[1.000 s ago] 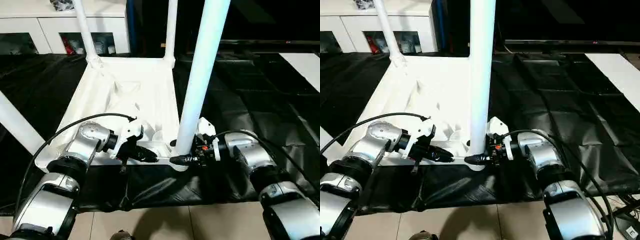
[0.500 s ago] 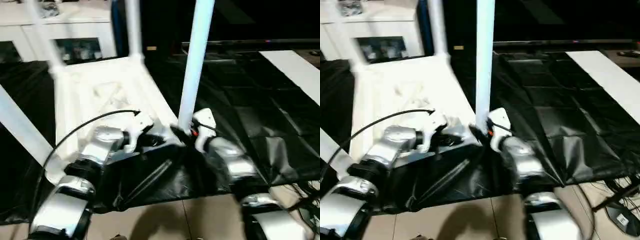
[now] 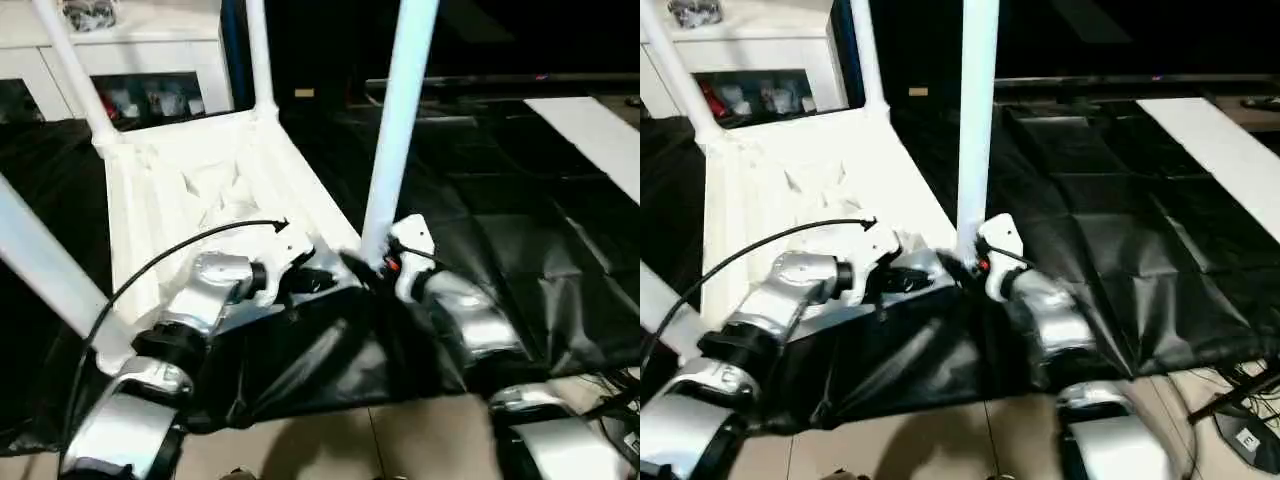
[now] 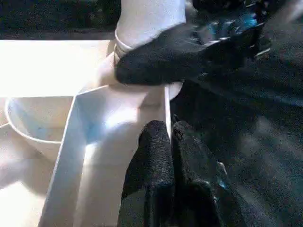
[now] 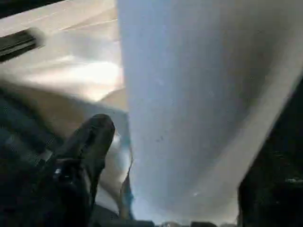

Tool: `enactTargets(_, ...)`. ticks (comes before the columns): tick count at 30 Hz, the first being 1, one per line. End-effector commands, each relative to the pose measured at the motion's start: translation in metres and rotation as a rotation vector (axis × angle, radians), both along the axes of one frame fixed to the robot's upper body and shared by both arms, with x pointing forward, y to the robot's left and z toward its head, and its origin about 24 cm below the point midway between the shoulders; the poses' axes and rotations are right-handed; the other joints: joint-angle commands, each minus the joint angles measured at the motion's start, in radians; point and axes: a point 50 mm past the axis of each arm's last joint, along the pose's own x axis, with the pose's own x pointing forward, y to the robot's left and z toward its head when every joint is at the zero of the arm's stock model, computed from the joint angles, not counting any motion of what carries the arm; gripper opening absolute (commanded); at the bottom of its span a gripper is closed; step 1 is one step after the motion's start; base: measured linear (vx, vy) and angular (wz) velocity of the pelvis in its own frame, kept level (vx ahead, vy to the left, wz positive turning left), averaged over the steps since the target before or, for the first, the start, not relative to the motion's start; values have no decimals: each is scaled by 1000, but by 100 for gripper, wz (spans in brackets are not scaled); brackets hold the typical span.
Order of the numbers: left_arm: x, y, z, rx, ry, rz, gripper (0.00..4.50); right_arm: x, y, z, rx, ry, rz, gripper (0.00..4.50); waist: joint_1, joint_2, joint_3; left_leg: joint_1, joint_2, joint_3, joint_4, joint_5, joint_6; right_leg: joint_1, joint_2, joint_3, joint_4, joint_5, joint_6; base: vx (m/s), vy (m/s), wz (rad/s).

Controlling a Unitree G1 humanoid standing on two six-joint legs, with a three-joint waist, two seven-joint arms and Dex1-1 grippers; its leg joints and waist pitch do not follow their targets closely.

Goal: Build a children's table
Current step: Rotate leg to tighten

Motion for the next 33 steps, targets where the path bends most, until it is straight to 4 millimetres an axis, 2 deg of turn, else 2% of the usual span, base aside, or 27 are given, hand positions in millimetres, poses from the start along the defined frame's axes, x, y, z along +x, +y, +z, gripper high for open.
enactTargets(1, -9, -8, -5, 19, 31, -115, 0, -9, 15, -1, -3, 22, 190, 420, 9, 1, -71, 0, 18, 10, -51, -202, 81, 53, -39, 30, -42, -101, -260, 53, -5, -1)
enactTargets(2, -9, -7, -5, 18, 32, -120, 0, -9, 14, 0, -7, 23, 200, 426, 11, 0, -71, 0, 17, 11, -49, -193, 85, 54, -40, 30, -39, -80, -268, 0, 0, 0)
enactTargets(3, -9, -2, 0, 2, 40, -158, 0, -11, 6, 2, -47, 29, 286, 426, 15, -3, -72, 4, 17, 13, -47, -185, 94, 53, -40, 29, -37, -58, -282, 0, 0, 0)
enactTargets(4, -9, -1, 1, -3, 43, -167, 0, -11, 4, 2, -57, 30, 306, 426, 18, -1, -72, 5, 18, 14, -45, -183, 100, 53, -40, 29, -35, -51, -292, 0, 0, 0)
enactTargets(6, -9, 2, 5, -7, 46, -201, 0, -12, -1, 5, -72, 42, 368, 426, 21, -1, -73, 3, 19, 12, -45, -183, 102, 55, -41, 28, -34, -64, -293, 0, 0, 0)
enactTargets(8, -10, 5, 7, -8, 55, -236, 0, -13, -5, 7, -74, 64, 431, 426, 23, -1, -70, 5, 21, 13, -47, -199, 99, 52, -42, 28, -37, -83, -294, 0, 0, 0)
enactTargets(9, -11, 8, 9, -9, 75, -278, 0, -14, -9, 10, -86, 93, 498, 410, 24, -3, -69, 5, 22, 12, -48, -214, 95, 52, -42, 28, -38, -107, -291, 0, 0, 0)
enactTargets(12, -12, 10, 11, -9, 87, -305, 0, -15, -12, 11, -95, 114, 538, 389, 31, -2, -67, 8, 24, 12, -50, -243, 80, 48, -44, 29, -41, -152, -284, 0, 0, 0)
enactTargets(16, -14, 15, 13, 4, 103, -356, 0, -14, -16, 15, -105, 142, 595, 354, 35, -5, -66, 7, 24, 11, -51, -249, 65, 48, -47, 30, -41, -175, -278, 0, 0, 0)
enactTargets(25, -15, 19, 13, 24, 125, -391, 0, -18, -13, 15, -117, 169, 682, 276, 40, -6, -69, 5, 23, 11, -47, -215, 73, 50, -48, 30, -35, -143, -282, 0, 0, 0)
enactTargets(33, -15, 18, 11, 23, 113, -359, 0, -19, -10, 12, -95, 162, 674, 262, 43, -7, -67, 4, 23, 10, -47, -232, 60, 49, -48, 30, -36, -181, -271, 0, 0, 0)
